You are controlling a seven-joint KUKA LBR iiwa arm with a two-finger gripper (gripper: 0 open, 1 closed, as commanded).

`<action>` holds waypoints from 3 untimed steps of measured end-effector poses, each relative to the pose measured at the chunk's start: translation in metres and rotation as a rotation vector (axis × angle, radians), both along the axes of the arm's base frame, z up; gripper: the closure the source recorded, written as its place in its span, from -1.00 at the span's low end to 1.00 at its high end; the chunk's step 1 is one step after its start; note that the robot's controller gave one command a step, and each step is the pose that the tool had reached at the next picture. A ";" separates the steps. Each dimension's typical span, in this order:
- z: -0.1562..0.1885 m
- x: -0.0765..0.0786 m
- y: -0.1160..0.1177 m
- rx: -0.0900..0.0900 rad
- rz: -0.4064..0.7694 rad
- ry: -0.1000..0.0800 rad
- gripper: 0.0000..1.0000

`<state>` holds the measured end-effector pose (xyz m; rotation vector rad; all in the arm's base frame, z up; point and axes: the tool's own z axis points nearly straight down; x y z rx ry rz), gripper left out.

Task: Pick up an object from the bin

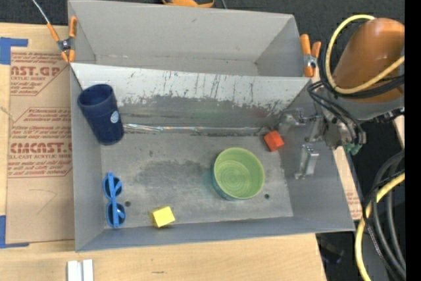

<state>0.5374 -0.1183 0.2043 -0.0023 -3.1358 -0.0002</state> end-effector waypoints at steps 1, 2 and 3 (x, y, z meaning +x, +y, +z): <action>-0.100 0.005 0.068 0.004 -0.063 0.006 -1.00; -0.136 0.004 0.082 0.005 -0.099 0.006 -1.00; -0.133 0.006 0.081 0.003 -0.099 -0.001 1.00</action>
Offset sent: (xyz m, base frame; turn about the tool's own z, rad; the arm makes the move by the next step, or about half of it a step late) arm 0.0061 0.0632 -0.0950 0.0673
